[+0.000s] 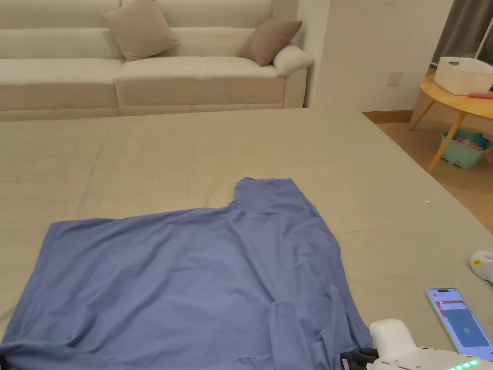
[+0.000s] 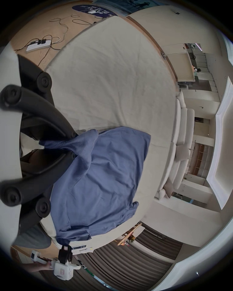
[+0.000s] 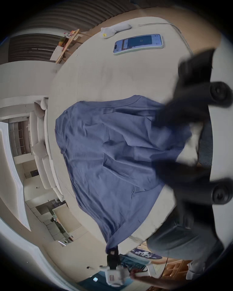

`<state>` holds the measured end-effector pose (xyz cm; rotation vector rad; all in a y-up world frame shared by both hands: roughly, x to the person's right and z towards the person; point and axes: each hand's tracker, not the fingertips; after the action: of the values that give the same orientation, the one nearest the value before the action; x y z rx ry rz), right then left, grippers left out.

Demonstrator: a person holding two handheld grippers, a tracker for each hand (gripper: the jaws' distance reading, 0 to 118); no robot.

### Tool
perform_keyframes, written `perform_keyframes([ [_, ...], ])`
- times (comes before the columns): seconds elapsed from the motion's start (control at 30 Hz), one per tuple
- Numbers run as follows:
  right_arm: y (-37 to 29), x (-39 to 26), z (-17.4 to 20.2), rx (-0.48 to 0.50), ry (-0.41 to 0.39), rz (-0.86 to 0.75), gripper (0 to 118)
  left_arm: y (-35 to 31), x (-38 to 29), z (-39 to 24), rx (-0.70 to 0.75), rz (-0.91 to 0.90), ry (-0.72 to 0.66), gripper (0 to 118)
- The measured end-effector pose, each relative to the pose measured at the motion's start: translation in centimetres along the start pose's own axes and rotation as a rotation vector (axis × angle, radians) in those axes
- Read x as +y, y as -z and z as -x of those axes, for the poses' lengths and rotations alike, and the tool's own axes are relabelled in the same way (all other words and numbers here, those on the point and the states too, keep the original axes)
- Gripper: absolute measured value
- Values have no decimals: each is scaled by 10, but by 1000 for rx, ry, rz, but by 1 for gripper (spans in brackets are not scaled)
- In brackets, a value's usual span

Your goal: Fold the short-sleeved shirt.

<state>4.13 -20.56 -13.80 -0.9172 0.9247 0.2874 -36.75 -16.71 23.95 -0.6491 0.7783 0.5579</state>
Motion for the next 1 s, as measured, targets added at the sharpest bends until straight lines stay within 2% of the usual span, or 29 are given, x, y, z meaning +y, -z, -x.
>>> perform_keyframes([
  [0.07, 30, -6, -23, 42, 14, 83, 5, 6, -1, 1, -2, 14, 1, 5],
  [0.17, 33, -6, -38, 47, 22, 82, 5, 11, -6, -1, 28, 36, -2, 5],
  [0.2, 17, -7, -27, 3, 11, 46, 4, 12, -7, 1, 30, 37, -11, 5],
  [0.27, 3, -6, -28, -17, 21, -3, 4, 8, -5, -6, 33, 36, -29, 5],
  [0.47, -41, 18, -31, 21, 157, -138, 3, 1, 2, -8, 16, 0, -55, 5],
  [0.5, -43, 24, -33, 74, 196, -129, 3, -1, 6, -9, 12, -3, -51, 5],
  [0.67, -48, 63, -42, 57, 201, -216, 3, -2, 35, -9, -28, -87, -88, 5],
  [0.73, -30, 100, -56, 66, 201, -240, 3, 17, 70, -12, 0, -110, -108, 5],
  [0.83, 9, 156, -68, 26, 177, -255, 3, 69, 121, -19, 16, -134, -104, 5],
  [1.0, 94, 226, -87, -19, 182, -187, 3, 183, 161, -14, 110, 49, -69, 5],
])
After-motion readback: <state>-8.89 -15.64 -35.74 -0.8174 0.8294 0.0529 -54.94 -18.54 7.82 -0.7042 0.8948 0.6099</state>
